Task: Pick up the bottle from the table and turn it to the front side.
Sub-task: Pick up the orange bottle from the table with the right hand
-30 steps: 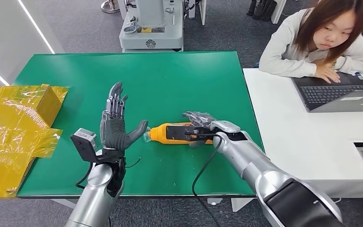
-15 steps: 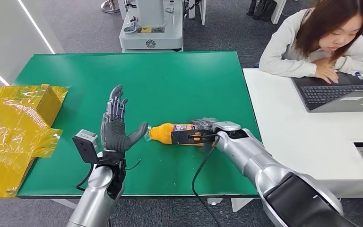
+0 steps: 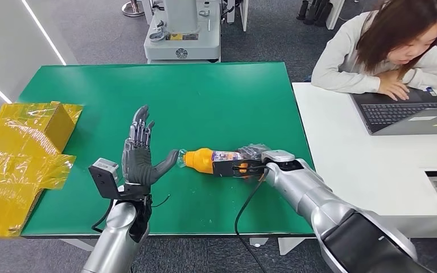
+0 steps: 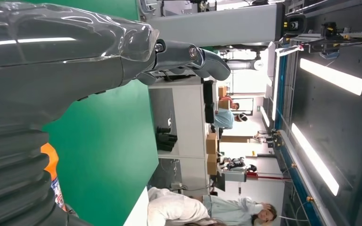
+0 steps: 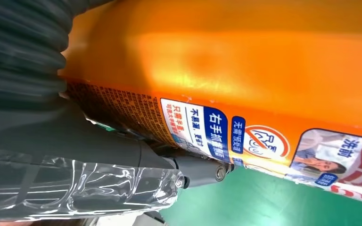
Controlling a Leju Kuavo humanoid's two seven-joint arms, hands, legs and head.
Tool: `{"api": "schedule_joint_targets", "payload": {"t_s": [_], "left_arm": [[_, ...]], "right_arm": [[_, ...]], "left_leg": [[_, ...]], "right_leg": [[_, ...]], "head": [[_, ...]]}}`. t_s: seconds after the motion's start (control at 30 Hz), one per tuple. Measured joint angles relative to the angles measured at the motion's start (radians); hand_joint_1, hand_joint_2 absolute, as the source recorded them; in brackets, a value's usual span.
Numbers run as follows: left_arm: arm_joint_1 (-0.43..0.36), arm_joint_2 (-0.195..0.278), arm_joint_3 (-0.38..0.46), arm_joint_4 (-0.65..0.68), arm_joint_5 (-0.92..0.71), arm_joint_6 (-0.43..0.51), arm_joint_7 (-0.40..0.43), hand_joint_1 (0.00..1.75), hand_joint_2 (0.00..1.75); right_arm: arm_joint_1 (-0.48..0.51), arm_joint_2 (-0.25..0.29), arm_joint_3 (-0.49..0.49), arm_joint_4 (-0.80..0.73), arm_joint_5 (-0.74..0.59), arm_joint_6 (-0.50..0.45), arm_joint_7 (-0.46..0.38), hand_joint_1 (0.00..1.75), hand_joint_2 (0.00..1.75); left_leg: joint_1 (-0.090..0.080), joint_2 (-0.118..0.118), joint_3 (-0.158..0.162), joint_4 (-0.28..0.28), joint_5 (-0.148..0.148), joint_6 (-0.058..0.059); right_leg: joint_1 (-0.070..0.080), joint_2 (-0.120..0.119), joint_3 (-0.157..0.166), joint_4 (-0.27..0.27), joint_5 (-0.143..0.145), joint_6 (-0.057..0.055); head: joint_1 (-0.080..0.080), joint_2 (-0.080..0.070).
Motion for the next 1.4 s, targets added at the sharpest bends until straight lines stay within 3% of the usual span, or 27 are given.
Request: {"api": "schedule_joint_targets", "payload": {"t_s": [0.2,0.43,0.7,0.8,1.0,1.07,1.17,1.4], "left_arm": [[0.013,0.001,0.001,-0.001,-0.006,0.000,0.001,0.00,1.75],[0.043,0.024,0.024,-0.012,-0.015,0.028,-0.012,0.00,1.75],[0.044,0.076,0.100,-0.010,-0.044,0.015,-0.007,0.00,1.75],[0.044,0.087,0.115,-0.008,-0.042,-0.009,0.000,0.00,1.75],[0.044,0.091,0.123,-0.005,-0.036,-0.032,0.003,0.00,1.75],[0.030,0.093,0.128,0.007,-0.022,-0.125,0.017,0.00,1.75],[-0.035,0.080,0.120,0.028,0.031,-0.288,0.065,0.00,1.75],[-0.151,0.066,0.101,0.055,0.162,-0.390,0.132,0.00,1.75]], "right_arm": [[0.035,-0.015,0.001,-0.006,-0.051,-0.143,-0.062,1.75,1.75],[0.201,-0.048,-0.142,-0.148,-0.349,-0.316,-0.357,1.75,1.75],[0.469,-0.077,-0.341,-0.562,-0.431,-0.425,-0.378,1.75,1.75],[0.525,-0.077,-0.385,-0.667,-0.429,-0.442,-0.381,1.75,1.75],[0.552,-0.077,-0.409,-0.722,-0.420,-0.450,-0.387,1.75,1.75],[0.564,-0.062,-0.436,-0.773,-0.393,-0.459,-0.418,1.75,1.75],[0.487,-0.006,-0.438,-0.756,-0.372,-0.458,-0.462,1.75,1.75],[0.362,0.071,-0.365,-0.681,-0.364,-0.432,-0.434,1.75,1.75]], "left_leg": [[0.000,0.000,0.001,0.000,0.000,0.000],[0.000,-0.001,0.001,0.000,0.000,0.000],[0.000,-0.001,-0.003,-0.001,0.000,0.000],[0.000,-0.001,-0.004,-0.001,0.000,0.000],[0.000,-0.001,-0.004,-0.001,0.000,0.000],[0.000,0.000,-0.005,-0.001,0.001,0.000],[0.000,0.000,-0.006,0.000,0.003,-0.002],[0.001,0.000,-0.006,-0.001,0.004,-0.002]], "right_leg": [[0.000,0.000,0.001,0.000,0.001,0.000],[0.000,-0.001,0.001,0.000,0.001,0.000],[0.000,-0.001,-0.003,0.000,0.000,0.000],[0.000,-0.001,-0.004,0.000,0.000,0.000],[0.000,-0.001,-0.004,0.000,0.000,0.000],[0.000,-0.001,-0.004,0.000,0.001,0.000],[0.000,0.000,-0.006,0.000,0.003,0.000],[0.000,0.000,-0.006,0.001,0.004,-0.001]], "head": [[0.000,0.000],[0.000,0.000],[0.000,0.000],[0.000,0.000],[0.000,0.000],[0.000,0.000],[0.000,0.000],[0.000,0.000]]}}
